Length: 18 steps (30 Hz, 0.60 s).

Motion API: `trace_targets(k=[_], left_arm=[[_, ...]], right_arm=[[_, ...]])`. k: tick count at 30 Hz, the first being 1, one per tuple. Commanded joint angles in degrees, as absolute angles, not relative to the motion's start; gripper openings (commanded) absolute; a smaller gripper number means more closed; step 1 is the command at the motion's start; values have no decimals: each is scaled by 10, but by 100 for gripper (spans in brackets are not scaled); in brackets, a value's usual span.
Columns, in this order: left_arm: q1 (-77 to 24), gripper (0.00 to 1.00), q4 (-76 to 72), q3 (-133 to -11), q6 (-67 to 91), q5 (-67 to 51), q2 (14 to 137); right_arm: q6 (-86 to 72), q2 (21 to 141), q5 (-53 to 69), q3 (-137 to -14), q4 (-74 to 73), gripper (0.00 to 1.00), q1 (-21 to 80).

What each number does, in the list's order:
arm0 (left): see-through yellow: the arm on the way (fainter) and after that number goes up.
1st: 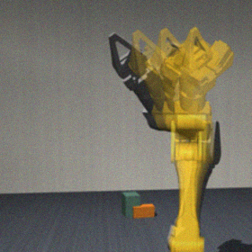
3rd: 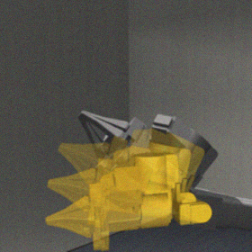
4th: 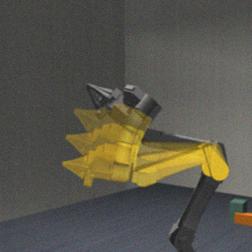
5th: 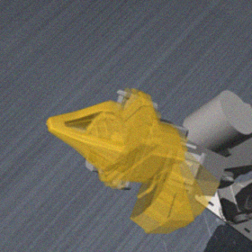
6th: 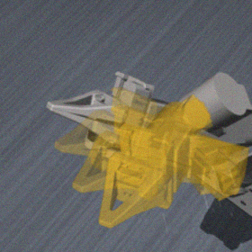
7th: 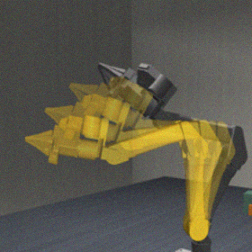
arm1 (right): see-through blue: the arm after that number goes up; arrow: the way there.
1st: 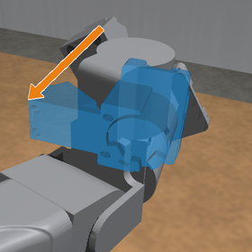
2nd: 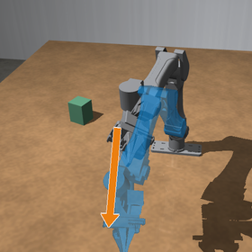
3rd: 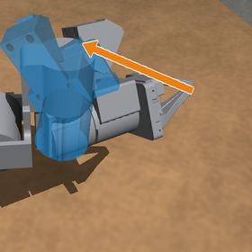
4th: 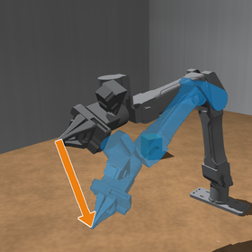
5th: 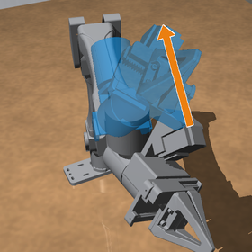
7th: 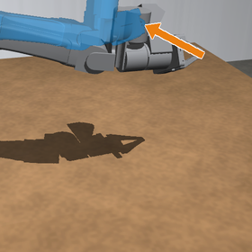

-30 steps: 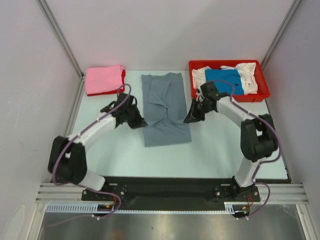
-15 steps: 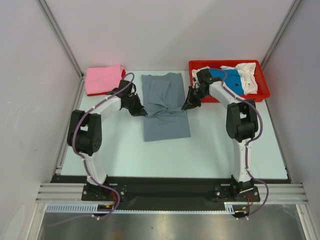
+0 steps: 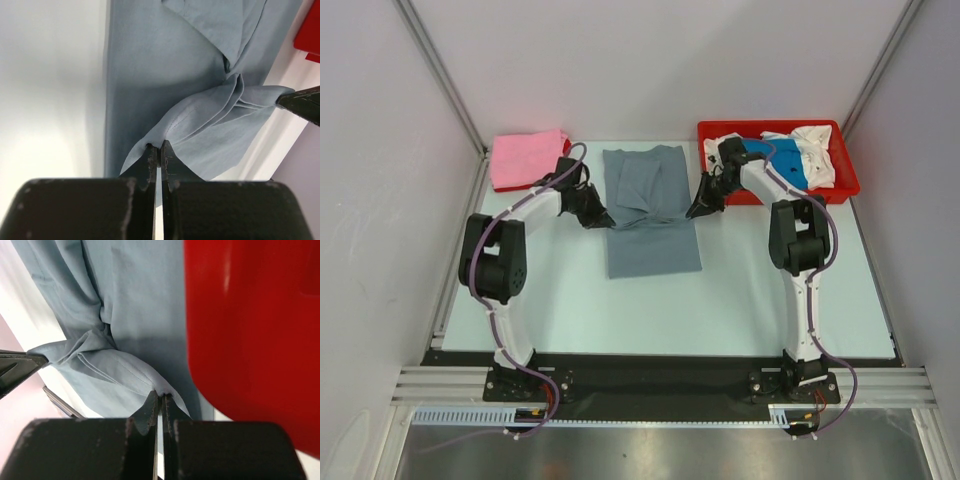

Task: Fold and stack the t-shirts
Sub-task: Fold the tshirt

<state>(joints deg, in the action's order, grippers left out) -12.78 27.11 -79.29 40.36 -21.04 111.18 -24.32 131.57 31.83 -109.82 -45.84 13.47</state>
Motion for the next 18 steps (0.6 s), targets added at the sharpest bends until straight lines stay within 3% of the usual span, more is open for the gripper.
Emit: trace_targets(k=[1,8,13,18], left_arm=[[-117,0,247,-819,398,-222,1119],[-111,1,254,-840,400,-231,1145],[-109,18,254,-857,398,-231,1156],[-114,29,299,-898,345,-149,1117]], right_arm=[[-234,1324,331,-1139,-464,2,126],[-236,1352,347,-1171,-468,3,122],[-236,1369,352,-1191,-475,7,120],[-200,1383,286,-1289,-551,25,118]])
